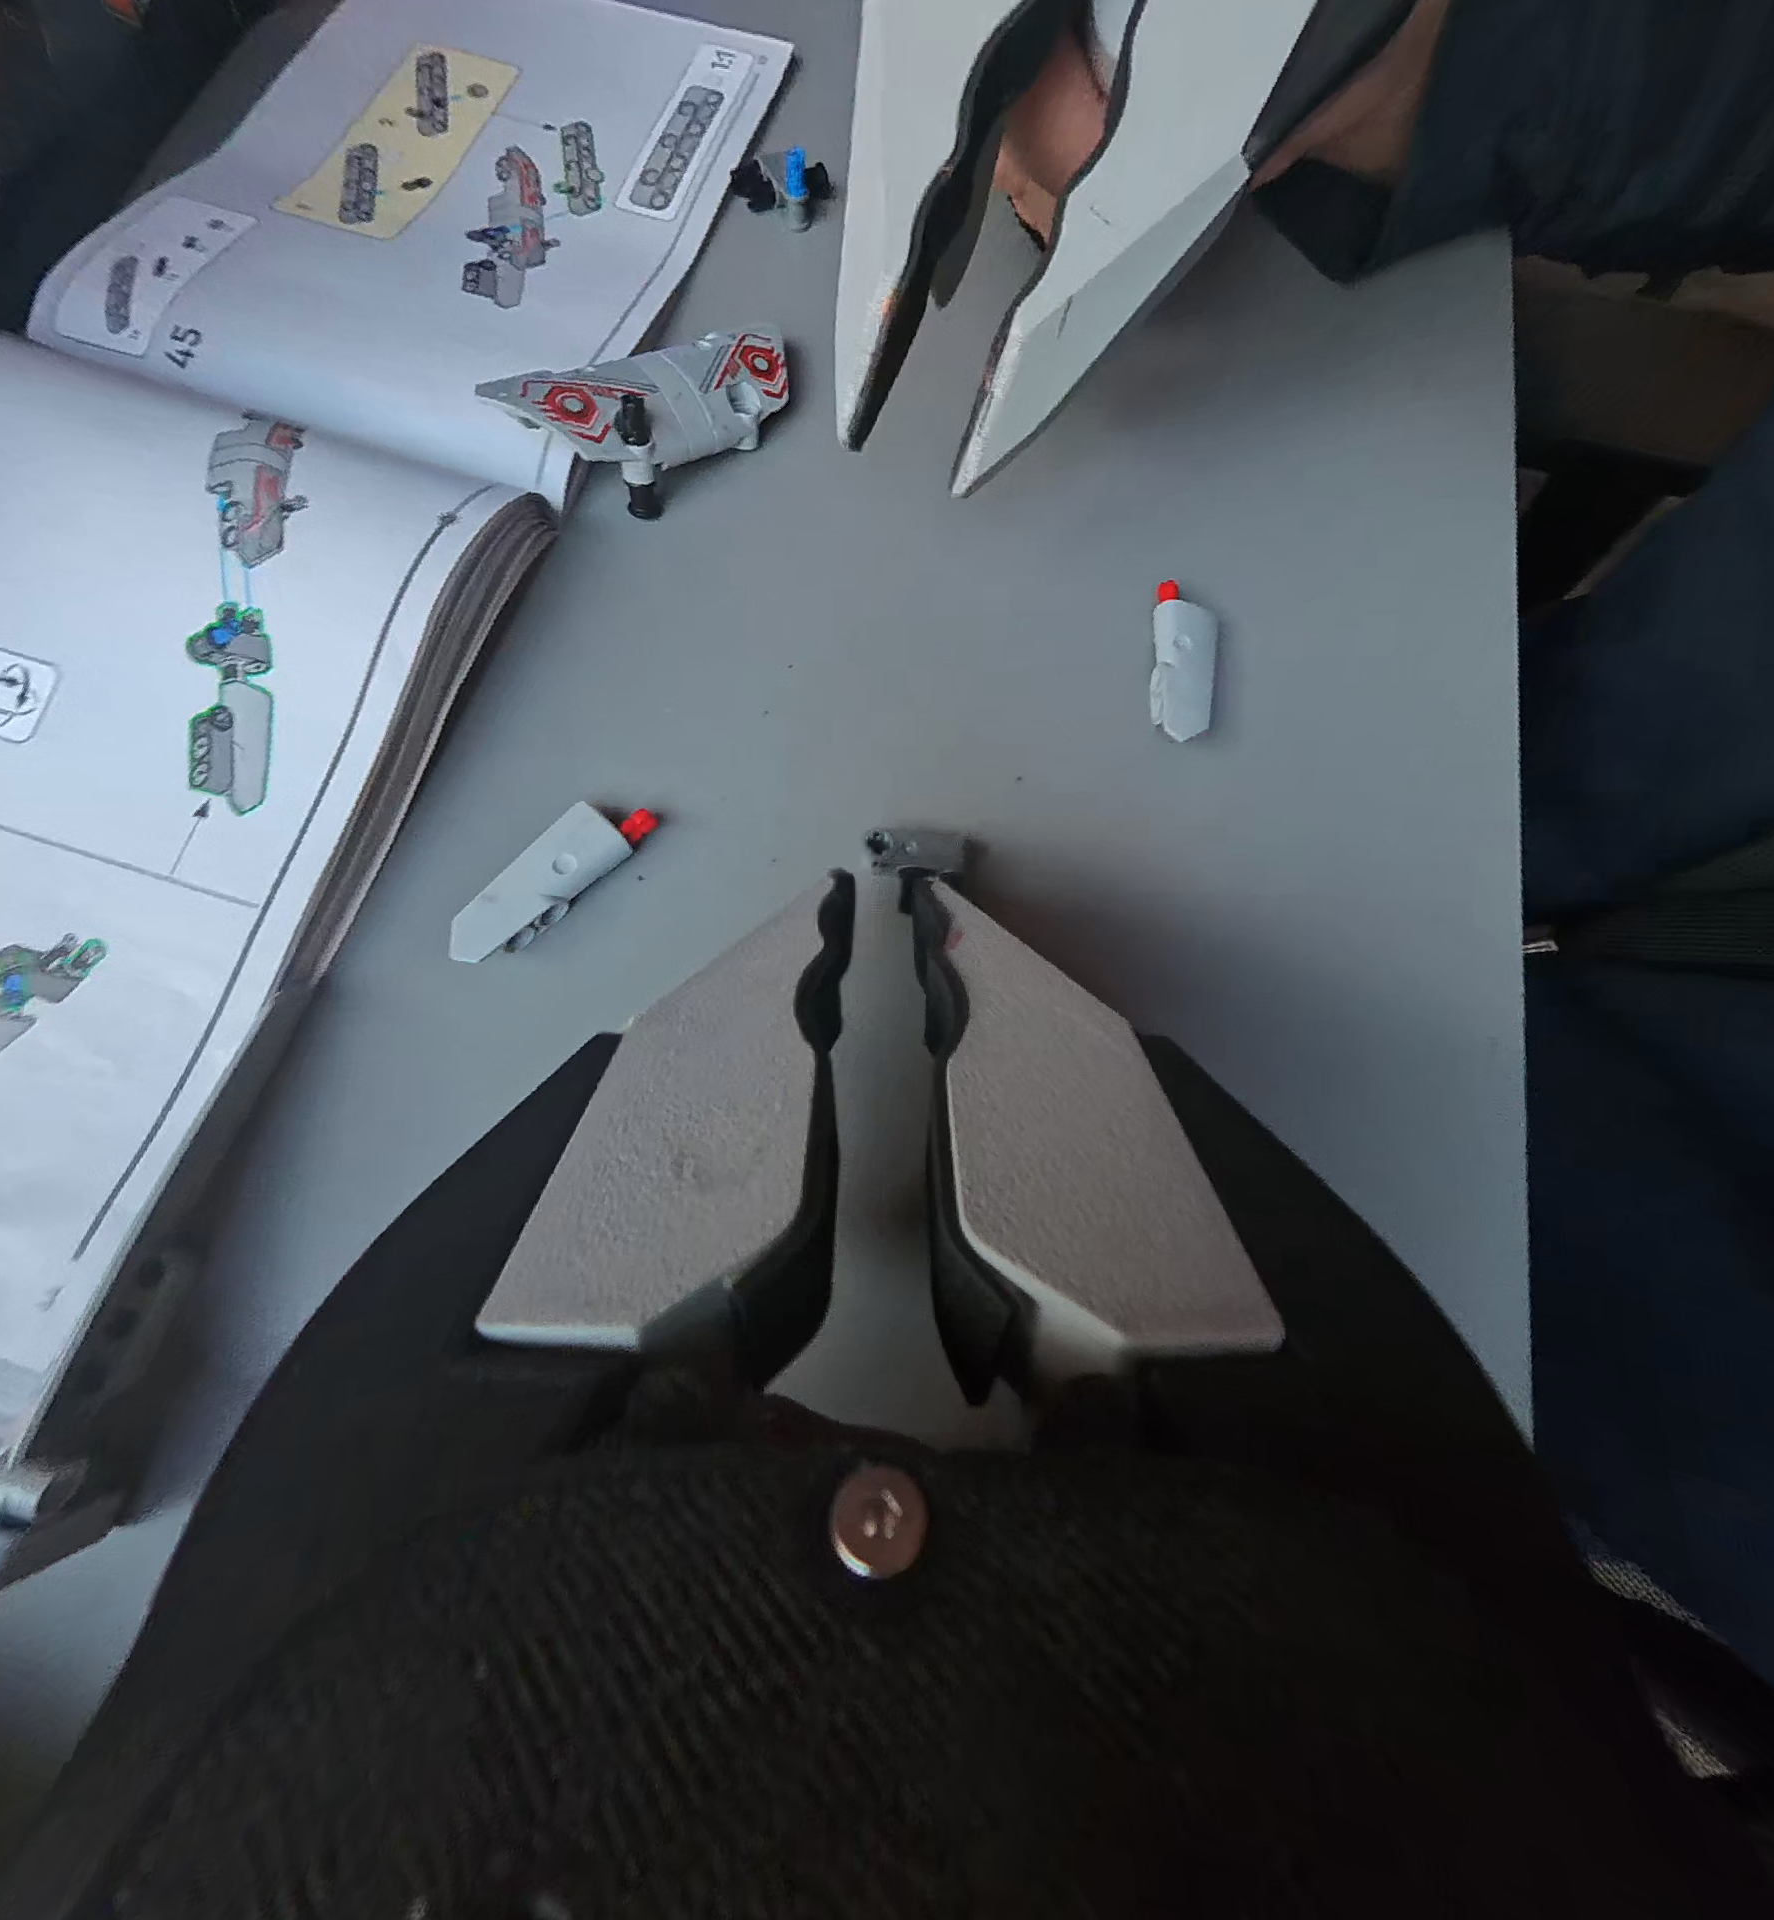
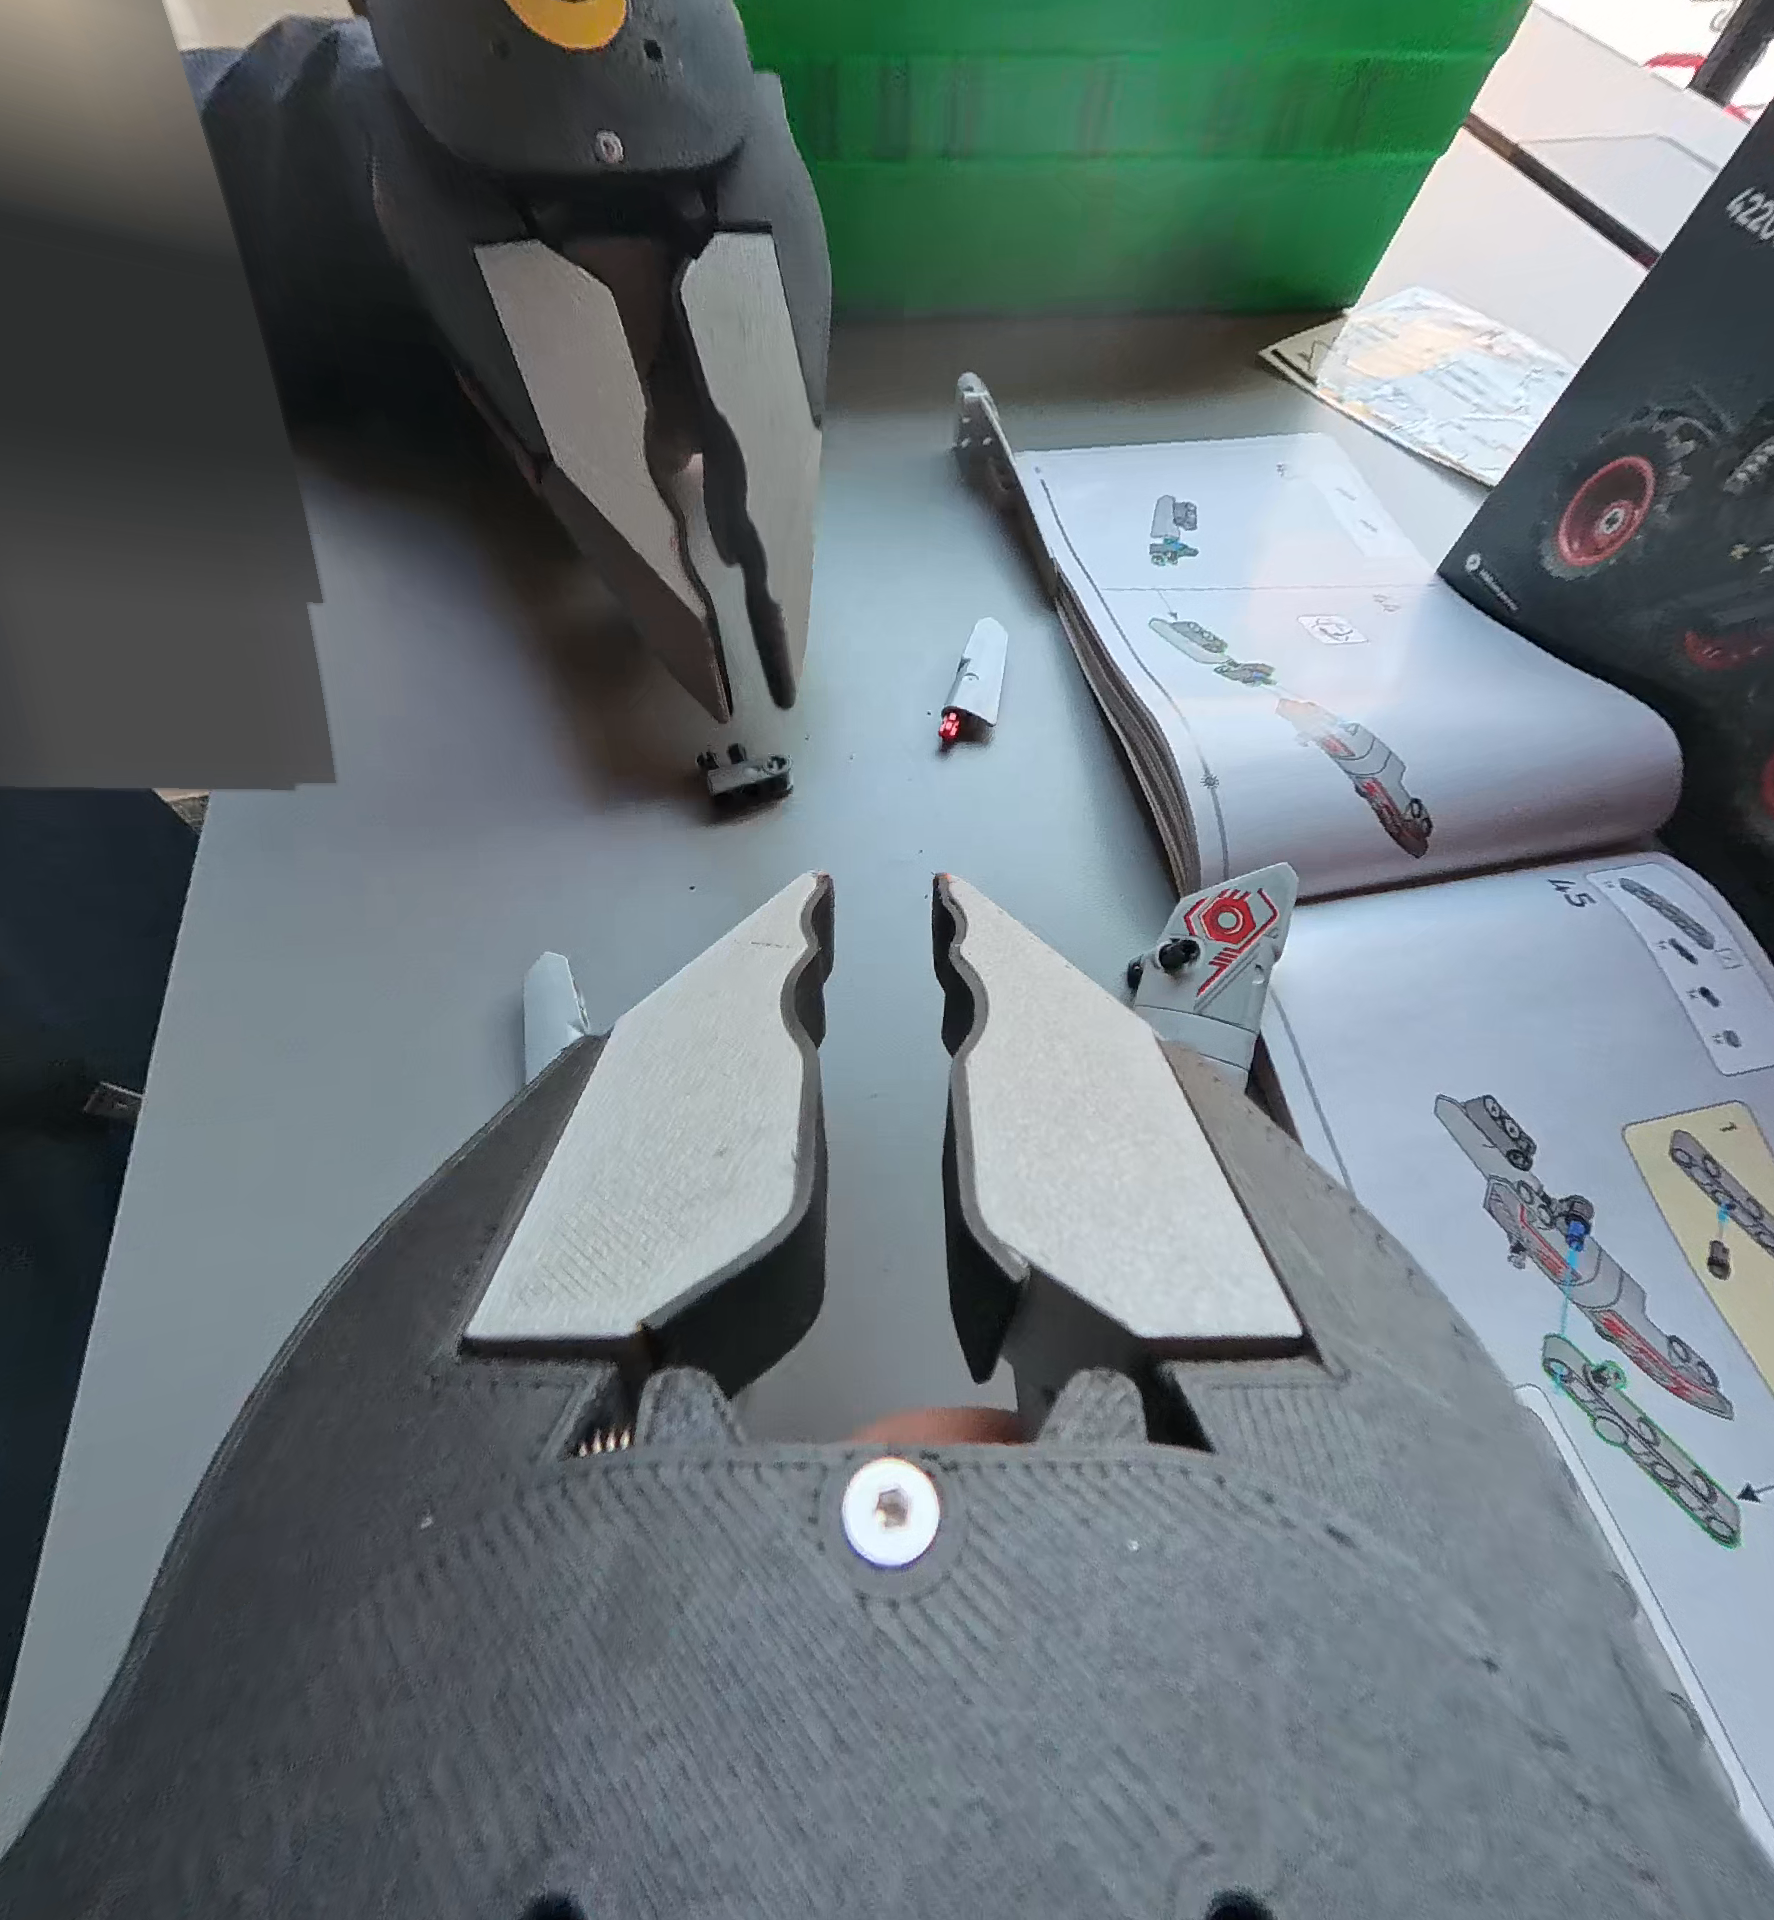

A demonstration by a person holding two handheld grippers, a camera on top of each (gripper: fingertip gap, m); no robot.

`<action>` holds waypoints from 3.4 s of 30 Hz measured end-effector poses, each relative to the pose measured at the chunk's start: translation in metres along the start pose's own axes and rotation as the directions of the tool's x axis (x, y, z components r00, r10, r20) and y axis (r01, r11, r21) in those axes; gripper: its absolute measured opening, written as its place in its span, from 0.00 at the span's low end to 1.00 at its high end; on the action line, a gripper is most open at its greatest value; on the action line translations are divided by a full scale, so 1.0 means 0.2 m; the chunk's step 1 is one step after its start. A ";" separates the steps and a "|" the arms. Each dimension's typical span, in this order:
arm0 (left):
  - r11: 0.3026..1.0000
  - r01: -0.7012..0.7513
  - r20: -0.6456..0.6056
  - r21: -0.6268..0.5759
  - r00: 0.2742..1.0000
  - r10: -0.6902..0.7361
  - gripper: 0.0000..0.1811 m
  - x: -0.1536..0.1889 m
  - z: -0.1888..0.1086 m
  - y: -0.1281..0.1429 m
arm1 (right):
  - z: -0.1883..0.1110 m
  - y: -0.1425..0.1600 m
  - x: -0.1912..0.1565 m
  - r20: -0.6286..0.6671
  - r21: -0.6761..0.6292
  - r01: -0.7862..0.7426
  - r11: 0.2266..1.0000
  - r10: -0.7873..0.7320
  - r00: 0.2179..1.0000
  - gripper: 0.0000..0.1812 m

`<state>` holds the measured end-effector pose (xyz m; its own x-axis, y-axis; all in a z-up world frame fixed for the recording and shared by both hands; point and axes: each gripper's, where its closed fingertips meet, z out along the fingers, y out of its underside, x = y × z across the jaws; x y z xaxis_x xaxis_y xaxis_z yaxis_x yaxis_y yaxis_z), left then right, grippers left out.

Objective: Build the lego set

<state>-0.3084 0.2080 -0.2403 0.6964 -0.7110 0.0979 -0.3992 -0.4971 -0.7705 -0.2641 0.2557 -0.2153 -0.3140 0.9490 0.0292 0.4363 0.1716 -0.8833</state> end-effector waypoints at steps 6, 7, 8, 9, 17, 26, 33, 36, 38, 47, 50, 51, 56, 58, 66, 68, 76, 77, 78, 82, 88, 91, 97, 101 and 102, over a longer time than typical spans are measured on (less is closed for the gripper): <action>1.000 0.025 0.011 -0.002 1.000 -0.025 0.06 -0.03 -0.03 0.03 | -0.02 0.03 0.02 -0.006 -0.029 0.015 0.999 -0.015 1.000 0.07; 1.000 0.021 0.010 -0.008 1.000 -0.021 0.07 -0.03 -0.03 0.03 | -0.02 0.03 0.02 -0.008 -0.030 0.018 0.999 -0.018 1.000 0.07; 1.000 0.018 0.012 -0.013 1.000 -0.018 0.08 -0.02 -0.03 0.03 | -0.02 0.04 0.02 -0.008 -0.033 0.017 0.999 -0.017 1.000 0.07; 1.000 0.015 0.013 -0.017 1.000 -0.014 0.08 -0.02 -0.03 0.03 | -0.02 0.04 0.02 -0.003 -0.036 0.015 0.999 -0.015 1.000 0.07; 0.998 0.031 0.038 -0.054 0.999 -0.029 0.11 -0.04 -0.04 0.07 | 0.14 0.04 -0.07 0.096 -0.133 0.071 0.989 -0.058 0.994 0.11; 0.996 0.056 0.001 -0.063 0.998 -0.056 0.11 0.00 -0.05 0.11 | 0.24 0.03 -0.14 0.149 -0.166 0.146 0.975 -0.122 0.981 0.12; 0.997 0.062 0.025 -0.056 0.998 -0.061 0.11 -0.01 -0.13 0.17 | 0.22 0.00 -0.14 0.158 -0.127 0.131 0.983 -0.110 0.981 0.12; 0.996 0.063 0.045 -0.060 0.997 -0.061 0.10 -0.02 -0.14 0.18 | 0.21 -0.01 -0.12 0.153 -0.108 0.126 0.986 -0.109 0.982 0.12; 0.996 0.060 0.048 -0.061 0.997 -0.057 0.10 -0.03 -0.14 0.18 | 0.20 -0.02 -0.09 0.132 -0.088 0.126 0.988 -0.114 0.985 0.12; 0.996 0.073 0.053 -0.060 0.996 -0.070 0.08 -0.03 -0.14 0.18 | 0.14 -0.04 0.01 0.086 -0.033 0.057 0.998 -0.054 0.995 0.12; 0.995 0.083 0.051 -0.058 0.995 -0.080 0.07 -0.04 -0.14 0.18 | 0.15 -0.03 0.01 0.089 -0.050 0.053 0.997 -0.049 0.995 0.12; 0.994 0.088 0.049 -0.057 0.995 -0.086 0.07 -0.04 -0.14 0.18 | 0.15 -0.03 0.01 0.093 -0.058 0.053 0.997 -0.048 0.994 0.12; 0.995 0.088 0.038 -0.057 0.996 -0.086 0.07 -0.03 -0.13 0.17 | 0.20 0.00 -0.04 0.134 -0.116 0.082 0.990 -0.067 0.989 0.14; 0.995 0.075 0.032 -0.059 0.997 -0.074 0.08 -0.02 -0.12 0.17 | 0.23 -0.02 -0.09 0.169 -0.113 0.111 0.987 -0.091 0.981 0.15; 0.996 0.061 0.037 -0.061 0.998 -0.059 0.08 -0.02 -0.12 0.17 | 0.34 0.01 -0.18 0.292 -0.191 0.216 0.958 -0.155 0.944 0.14; 0.996 0.062 0.039 -0.061 0.997 -0.060 0.08 -0.02 -0.12 0.17 | 0.34 0.01 -0.18 0.282 -0.189 0.220 0.957 -0.162 0.946 0.13; 0.996 0.058 0.041 -0.061 0.998 -0.056 0.08 -0.01 -0.12 0.17 | 0.34 0.01 -0.17 0.260 -0.189 0.218 0.957 -0.166 0.951 0.11; 0.996 0.059 0.040 -0.061 0.998 -0.057 0.08 -0.01 -0.12 0.17 | 0.34 0.01 -0.17 0.257 -0.187 0.217 0.958 -0.165 0.952 0.11; 0.996 0.059 0.040 -0.061 0.998 -0.057 0.08 -0.01 -0.12 0.17 | 0.33 0.01 -0.17 0.255 -0.184 0.214 0.959 -0.164 0.953 0.11; 0.996 0.063 0.037 -0.060 0.997 -0.061 0.08 -0.01 -0.12 0.17 | 0.32 0.00 -0.15 0.241 -0.174 0.195 0.965 -0.150 0.959 0.11; 0.996 0.072 0.034 -0.059 0.997 -0.070 0.08 -0.01 -0.12 0.17 | 0.28 0.00 -0.11 0.199 -0.162 0.177 0.971 -0.144 0.969 0.07; 0.992 0.117 0.024 -0.051 0.993 -0.116 0.07 -0.03 -0.12 0.16 | 0.26 -0.01 -0.10 0.176 -0.141 0.187 0.972 -0.161 0.971 0.05; 0.970 0.242 -0.042 -0.032 0.969 -0.244 0.08 -0.05 -0.10 0.13 | 0.22 0.02 -0.09 0.145 -0.173 0.247 0.953 -0.223 0.964 0.08; 0.971 0.238 -0.006 -0.023 0.971 -0.238 0.09 -0.07 -0.09 0.12 | 0.18 -0.02 -0.08 0.122 -0.142 0.237 0.961 -0.221 0.968 0.08; 0.975 0.221 -0.004 -0.019 0.975 -0.221 0.10 -0.06 -0.09 0.11 | 0.16 -0.02 -0.07 0.117 -0.138 0.236 0.962 -0.220 0.968 0.08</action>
<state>-0.3363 0.1977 -0.2475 0.7651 -0.5852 0.2687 -0.2466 -0.6517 -0.7173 -0.2893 0.2321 -0.2270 -0.4988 0.8502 0.1681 0.4622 0.4251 -0.7783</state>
